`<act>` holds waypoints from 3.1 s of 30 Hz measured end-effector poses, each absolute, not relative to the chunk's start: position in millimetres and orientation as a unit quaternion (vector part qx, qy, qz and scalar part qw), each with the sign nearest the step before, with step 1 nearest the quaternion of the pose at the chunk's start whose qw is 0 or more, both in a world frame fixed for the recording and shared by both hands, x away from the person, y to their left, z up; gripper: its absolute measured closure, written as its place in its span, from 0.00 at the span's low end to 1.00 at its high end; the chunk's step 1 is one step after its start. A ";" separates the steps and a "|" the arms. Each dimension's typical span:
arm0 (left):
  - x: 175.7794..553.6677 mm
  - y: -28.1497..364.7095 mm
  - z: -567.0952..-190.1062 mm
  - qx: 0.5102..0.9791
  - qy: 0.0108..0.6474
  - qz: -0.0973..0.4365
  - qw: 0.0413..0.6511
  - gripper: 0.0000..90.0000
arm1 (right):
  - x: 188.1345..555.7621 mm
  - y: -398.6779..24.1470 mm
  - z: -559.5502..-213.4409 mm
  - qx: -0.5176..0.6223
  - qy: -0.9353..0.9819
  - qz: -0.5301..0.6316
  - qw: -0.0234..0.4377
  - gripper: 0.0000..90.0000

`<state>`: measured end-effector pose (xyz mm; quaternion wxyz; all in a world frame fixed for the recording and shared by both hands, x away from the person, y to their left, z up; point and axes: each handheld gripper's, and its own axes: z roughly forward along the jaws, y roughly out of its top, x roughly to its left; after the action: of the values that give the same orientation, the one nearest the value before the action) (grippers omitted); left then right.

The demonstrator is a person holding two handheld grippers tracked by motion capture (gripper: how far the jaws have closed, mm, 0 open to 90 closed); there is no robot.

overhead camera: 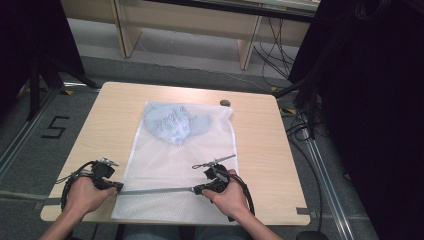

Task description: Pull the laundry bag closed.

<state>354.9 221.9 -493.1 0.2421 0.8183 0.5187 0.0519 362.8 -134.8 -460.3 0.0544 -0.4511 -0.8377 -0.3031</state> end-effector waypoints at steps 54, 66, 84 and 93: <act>355.0 222.3 -494.1 0.821 0.511 0.062 0.246 1.00 | 360.4 -167.4 -460.3 -0.472 -0.830 -0.294 0.050 0.96; 354.8 222.3 -494.1 0.821 0.511 0.062 0.247 1.00 | 359.7 -171.8 -459.9 -0.478 -0.829 -0.285 0.050 0.96; 354.8 222.4 -494.1 0.821 0.511 0.062 0.247 1.00 | 358.4 -185.1 -459.6 -0.490 -0.823 -0.284 0.045 0.96; 354.7 222.3 -494.2 0.820 0.512 0.062 0.247 1.00 | 358.6 -192.7 -460.0 -0.488 -0.823 -0.286 0.045 0.96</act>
<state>354.7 222.3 -494.2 0.2473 0.8203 0.5120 0.0620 358.6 -192.7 -460.0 0.0453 -0.4879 -0.8234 -0.2864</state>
